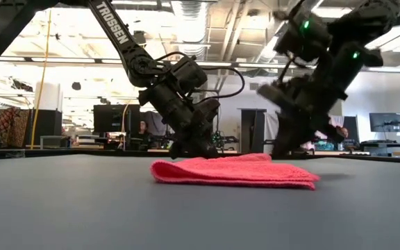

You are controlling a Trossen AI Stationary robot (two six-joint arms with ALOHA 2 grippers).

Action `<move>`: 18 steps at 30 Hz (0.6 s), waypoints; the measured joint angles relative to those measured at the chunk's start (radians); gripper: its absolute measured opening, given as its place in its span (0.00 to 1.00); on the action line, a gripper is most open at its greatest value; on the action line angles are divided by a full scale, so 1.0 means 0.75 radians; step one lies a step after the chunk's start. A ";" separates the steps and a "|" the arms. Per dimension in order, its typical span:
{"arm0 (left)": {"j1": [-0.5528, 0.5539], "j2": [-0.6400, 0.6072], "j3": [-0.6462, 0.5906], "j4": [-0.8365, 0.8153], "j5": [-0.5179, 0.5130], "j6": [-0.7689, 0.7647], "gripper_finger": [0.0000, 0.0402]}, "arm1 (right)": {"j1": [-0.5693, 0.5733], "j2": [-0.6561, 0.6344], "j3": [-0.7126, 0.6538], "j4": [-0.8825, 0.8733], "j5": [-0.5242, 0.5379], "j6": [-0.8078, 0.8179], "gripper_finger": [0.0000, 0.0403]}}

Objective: Roll towel
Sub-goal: Fold the pink towel

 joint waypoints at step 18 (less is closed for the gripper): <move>0.002 0.000 -0.001 0.003 0.036 -0.011 0.00 | 0.136 0.218 0.002 0.241 0.120 0.145 0.05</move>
